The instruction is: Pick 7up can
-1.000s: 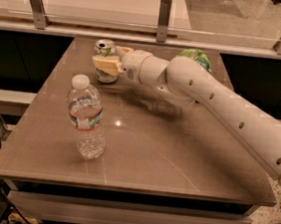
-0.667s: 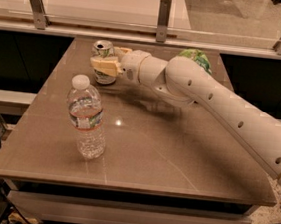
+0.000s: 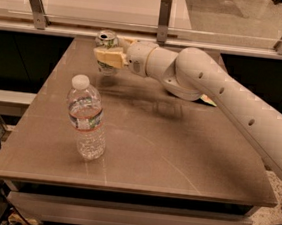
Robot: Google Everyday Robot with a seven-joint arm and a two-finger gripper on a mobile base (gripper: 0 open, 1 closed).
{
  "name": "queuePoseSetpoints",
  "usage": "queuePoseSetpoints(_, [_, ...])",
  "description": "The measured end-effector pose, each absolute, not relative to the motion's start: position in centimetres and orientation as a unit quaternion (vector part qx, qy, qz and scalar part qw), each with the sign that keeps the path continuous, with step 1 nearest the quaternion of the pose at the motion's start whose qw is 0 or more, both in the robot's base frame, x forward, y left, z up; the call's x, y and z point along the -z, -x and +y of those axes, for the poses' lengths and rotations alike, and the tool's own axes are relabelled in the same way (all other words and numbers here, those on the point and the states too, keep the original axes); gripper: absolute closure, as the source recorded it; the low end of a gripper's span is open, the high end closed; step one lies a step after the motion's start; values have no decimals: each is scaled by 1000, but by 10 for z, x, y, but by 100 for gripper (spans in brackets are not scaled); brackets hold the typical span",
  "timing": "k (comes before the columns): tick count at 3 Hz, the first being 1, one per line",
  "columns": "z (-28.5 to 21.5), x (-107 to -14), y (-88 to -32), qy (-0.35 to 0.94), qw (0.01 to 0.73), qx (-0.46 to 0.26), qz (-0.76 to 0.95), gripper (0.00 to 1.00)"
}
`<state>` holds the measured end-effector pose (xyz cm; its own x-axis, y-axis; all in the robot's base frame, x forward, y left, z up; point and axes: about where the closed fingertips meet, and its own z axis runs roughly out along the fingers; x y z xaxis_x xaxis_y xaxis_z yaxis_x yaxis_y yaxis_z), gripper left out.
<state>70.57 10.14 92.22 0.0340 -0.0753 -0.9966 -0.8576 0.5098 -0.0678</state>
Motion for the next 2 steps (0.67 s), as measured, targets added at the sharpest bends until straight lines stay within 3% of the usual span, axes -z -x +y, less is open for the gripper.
queuePoseSetpoints(2, [86, -981, -704, 400, 637, -305, 584, 100])
